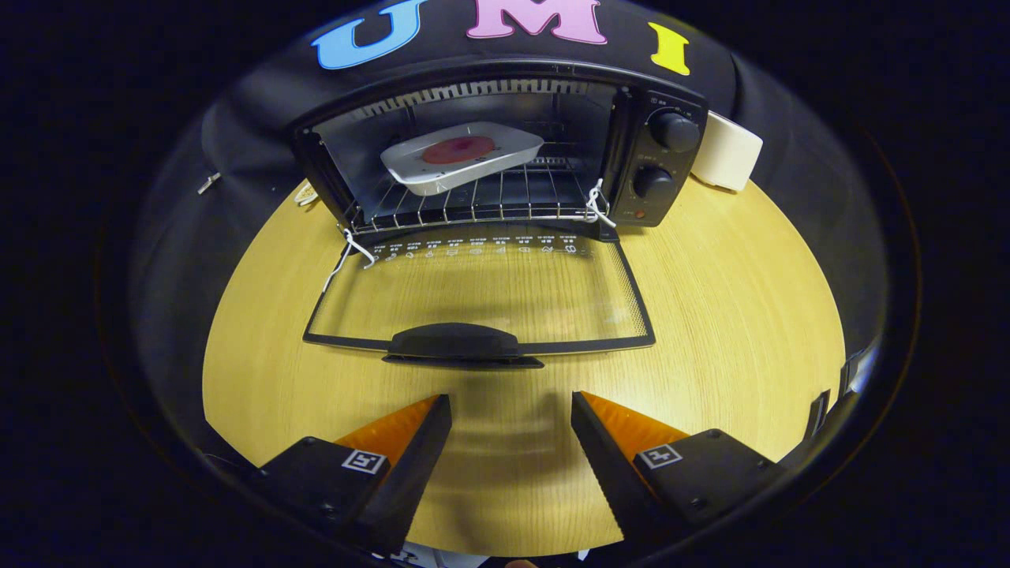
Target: Open the toaster oven, put the food inside, and close the toaster oven door.
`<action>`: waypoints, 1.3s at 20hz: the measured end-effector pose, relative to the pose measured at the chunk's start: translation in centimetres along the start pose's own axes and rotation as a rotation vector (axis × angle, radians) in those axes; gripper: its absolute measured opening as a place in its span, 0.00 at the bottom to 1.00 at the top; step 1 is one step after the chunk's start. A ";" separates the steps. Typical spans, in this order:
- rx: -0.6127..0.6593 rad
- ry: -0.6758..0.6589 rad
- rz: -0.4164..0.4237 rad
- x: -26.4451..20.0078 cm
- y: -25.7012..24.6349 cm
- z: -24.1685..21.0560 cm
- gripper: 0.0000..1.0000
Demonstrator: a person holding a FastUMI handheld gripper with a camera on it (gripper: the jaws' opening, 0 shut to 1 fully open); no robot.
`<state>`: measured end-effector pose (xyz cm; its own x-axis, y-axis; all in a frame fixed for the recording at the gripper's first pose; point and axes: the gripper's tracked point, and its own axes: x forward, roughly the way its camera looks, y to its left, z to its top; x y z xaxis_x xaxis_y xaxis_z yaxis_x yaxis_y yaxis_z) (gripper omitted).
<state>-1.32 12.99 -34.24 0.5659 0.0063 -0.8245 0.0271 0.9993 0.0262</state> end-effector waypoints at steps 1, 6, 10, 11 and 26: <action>0.000 0.000 -0.007 0.4 0.1 0.1 0.99; 0.018 -0.016 -0.020 2.1 0.6 1.1 0.99; -0.004 -0.009 -0.034 2.7 0.4 1.3 0.99; -0.020 -0.011 -0.029 2.7 0.6 1.3 0.99; -0.047 -0.230 0.089 -4.3 1.7 6.3 0.99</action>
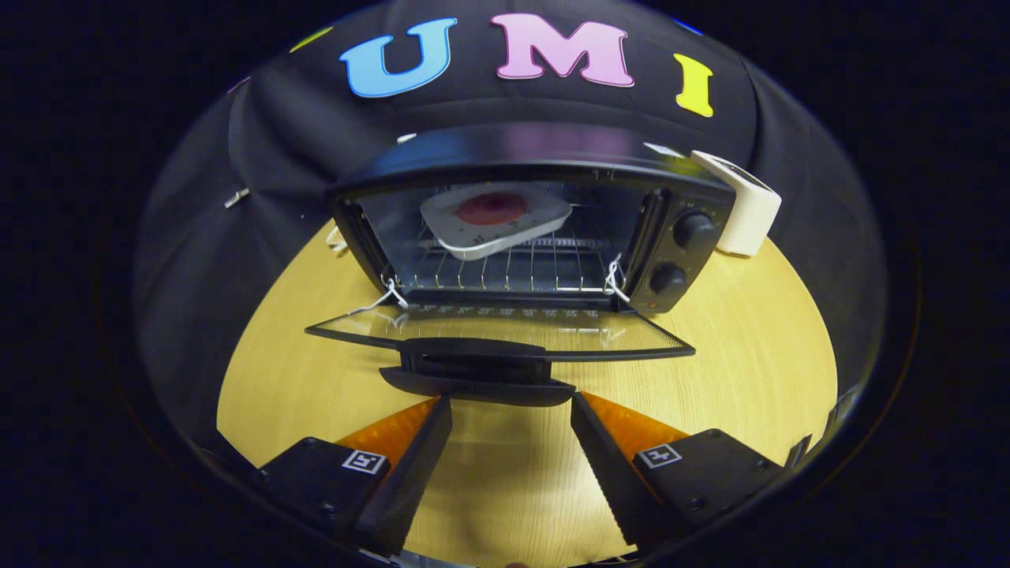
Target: Open the toaster oven, put the food inside, and close the toaster oven door.
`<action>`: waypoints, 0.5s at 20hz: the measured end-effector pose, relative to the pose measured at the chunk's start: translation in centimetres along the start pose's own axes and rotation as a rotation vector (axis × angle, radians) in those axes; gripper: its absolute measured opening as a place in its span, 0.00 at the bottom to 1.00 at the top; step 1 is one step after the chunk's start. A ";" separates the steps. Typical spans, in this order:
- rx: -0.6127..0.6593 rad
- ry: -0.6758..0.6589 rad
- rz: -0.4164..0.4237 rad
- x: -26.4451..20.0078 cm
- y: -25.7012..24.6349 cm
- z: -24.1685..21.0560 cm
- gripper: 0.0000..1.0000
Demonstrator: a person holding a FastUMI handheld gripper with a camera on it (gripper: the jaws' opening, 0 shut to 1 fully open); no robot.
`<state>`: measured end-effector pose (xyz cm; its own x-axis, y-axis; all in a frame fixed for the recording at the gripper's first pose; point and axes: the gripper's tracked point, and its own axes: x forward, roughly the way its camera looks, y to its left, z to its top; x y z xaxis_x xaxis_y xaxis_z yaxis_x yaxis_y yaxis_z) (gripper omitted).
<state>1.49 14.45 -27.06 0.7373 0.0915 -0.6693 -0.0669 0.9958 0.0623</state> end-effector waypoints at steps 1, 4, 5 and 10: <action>0.008 -0.033 0.007 -0.4 0.0 1.3 0.99; 0.002 -0.127 -0.008 -1.4 -0.8 5.4 1.00; 0.006 -0.161 -0.013 -2.1 -1.2 6.9 1.00; -0.018 -0.360 -0.008 -5.8 -2.7 13.4 0.99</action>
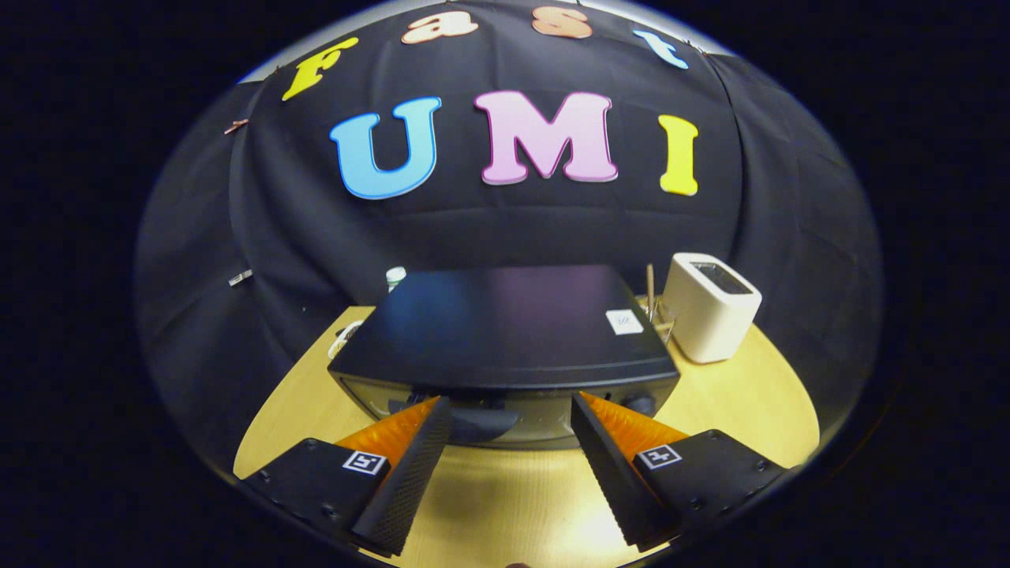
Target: Open the toaster oven, put the food inside, and close the toaster oven door.
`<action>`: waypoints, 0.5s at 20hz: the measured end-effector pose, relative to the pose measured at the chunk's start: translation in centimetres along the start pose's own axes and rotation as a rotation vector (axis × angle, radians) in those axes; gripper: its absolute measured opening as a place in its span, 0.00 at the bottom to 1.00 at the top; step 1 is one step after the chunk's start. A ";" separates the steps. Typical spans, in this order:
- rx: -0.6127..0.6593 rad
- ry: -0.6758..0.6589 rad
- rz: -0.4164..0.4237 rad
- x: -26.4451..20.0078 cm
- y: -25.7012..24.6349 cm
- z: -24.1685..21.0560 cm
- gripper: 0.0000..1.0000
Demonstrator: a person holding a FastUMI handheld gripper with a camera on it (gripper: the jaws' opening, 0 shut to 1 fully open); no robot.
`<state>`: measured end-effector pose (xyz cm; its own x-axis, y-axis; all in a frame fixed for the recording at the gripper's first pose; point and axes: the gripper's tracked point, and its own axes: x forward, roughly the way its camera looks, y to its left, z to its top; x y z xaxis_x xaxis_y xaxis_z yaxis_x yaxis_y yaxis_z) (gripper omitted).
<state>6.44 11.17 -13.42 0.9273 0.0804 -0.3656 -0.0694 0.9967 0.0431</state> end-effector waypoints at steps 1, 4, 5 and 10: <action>-0.009 -0.033 0.006 -0.5 -0.3 0.7 0.99; -0.046 -0.133 -0.013 -2.7 -3.0 3.6 0.99; -0.052 -0.163 -0.024 -3.7 -4.2 4.5 0.99; -0.045 -0.248 -0.092 -8.7 -10.1 7.1 0.99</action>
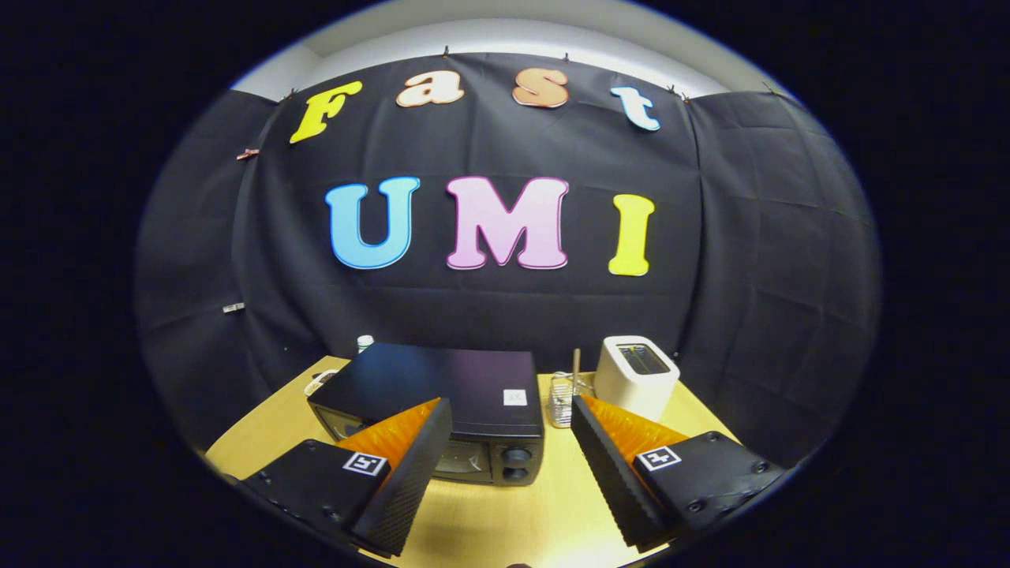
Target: Open the toaster oven, put the food inside, and close the toaster oven door.
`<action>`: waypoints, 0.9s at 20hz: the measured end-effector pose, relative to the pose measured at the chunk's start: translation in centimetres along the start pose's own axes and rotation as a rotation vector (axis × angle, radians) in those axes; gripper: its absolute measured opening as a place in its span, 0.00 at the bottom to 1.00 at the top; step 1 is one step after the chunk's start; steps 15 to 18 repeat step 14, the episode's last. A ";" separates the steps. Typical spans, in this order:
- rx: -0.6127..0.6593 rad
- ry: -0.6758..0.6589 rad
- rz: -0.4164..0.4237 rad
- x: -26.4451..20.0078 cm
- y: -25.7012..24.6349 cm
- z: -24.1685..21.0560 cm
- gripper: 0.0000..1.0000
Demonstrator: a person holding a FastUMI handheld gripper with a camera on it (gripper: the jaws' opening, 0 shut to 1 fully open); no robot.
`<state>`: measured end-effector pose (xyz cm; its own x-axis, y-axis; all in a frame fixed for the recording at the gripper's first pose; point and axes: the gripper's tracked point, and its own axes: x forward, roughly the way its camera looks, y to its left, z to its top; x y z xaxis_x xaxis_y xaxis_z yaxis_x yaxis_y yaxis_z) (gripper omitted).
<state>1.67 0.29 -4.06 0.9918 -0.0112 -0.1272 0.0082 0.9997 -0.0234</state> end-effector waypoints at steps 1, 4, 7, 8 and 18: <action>0.003 -0.017 -0.011 -0.8 -1.1 0.6 0.99; 0.000 -0.062 -0.054 -3.1 -3.8 2.0 0.99; 0.003 -0.103 -0.060 -5.7 -4.7 3.0 0.99; -0.003 -0.111 -0.061 -6.3 -4.8 3.0 0.98; -0.041 -0.075 -0.035 -7.3 -3.6 1.1 0.99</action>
